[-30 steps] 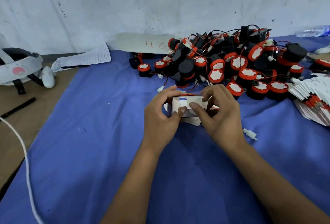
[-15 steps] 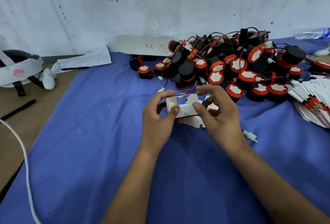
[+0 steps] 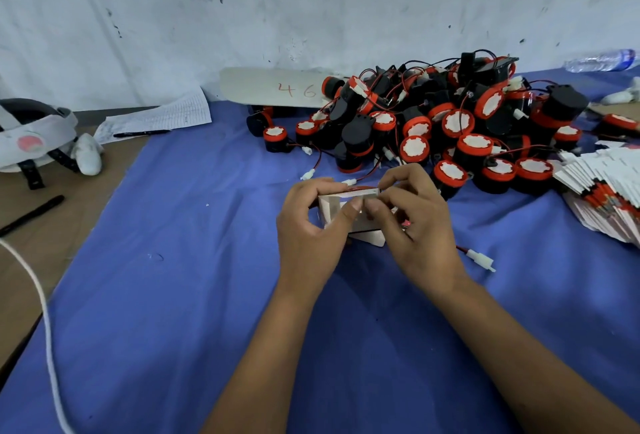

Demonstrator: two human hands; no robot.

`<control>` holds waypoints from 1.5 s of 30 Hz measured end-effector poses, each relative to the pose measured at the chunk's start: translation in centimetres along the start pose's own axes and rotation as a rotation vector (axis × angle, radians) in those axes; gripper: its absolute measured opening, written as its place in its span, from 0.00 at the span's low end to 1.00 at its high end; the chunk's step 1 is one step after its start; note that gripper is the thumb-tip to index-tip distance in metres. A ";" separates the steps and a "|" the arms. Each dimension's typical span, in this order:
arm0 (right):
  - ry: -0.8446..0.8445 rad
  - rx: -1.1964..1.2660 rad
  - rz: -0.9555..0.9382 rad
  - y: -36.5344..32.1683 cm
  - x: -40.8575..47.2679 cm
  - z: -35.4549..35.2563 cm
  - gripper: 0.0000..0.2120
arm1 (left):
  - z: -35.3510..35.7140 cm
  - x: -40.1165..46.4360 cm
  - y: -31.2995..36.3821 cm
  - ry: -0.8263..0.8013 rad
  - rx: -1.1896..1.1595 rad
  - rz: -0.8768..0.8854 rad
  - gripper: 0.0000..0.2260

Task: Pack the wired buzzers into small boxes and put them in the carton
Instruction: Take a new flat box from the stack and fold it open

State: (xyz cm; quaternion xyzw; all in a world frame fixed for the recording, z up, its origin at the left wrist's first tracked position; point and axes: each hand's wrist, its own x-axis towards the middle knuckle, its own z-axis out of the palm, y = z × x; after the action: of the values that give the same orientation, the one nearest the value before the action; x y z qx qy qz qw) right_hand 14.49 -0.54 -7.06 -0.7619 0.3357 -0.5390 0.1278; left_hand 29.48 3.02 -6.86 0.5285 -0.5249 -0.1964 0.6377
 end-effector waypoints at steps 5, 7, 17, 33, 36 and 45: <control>0.089 0.193 0.266 0.7 0.1 -0.4 0.13 | -0.4 0.0 0.2 -0.167 -0.109 0.020 0.12; 0.059 0.209 0.274 1.0 0.2 -0.8 0.18 | -0.6 0.1 0.3 -0.215 -0.121 0.018 0.17; 0.028 0.204 0.193 0.8 0.4 -1.0 0.05 | -0.4 0.1 -0.3 -0.187 -0.153 -0.116 0.15; -0.101 0.328 0.215 0.1 0.2 -1.0 0.10 | -1.0 0.5 -0.7 -0.034 -0.181 -0.123 0.11; -0.080 0.312 0.223 0.4 0.2 -1.0 0.13 | -1.0 0.5 -0.5 -0.025 -0.267 -0.159 0.12; -0.137 0.533 0.461 1.1 0.4 -1.0 0.12 | -0.4 0.1 -0.4 -0.208 -0.076 0.065 0.14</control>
State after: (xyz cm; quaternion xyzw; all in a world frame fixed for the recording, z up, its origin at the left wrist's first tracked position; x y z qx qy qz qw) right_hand 13.21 -1.44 -7.04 -0.6404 0.3370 -0.5122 0.4625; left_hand 30.06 2.97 -7.15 0.4635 -0.5971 -0.2494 0.6054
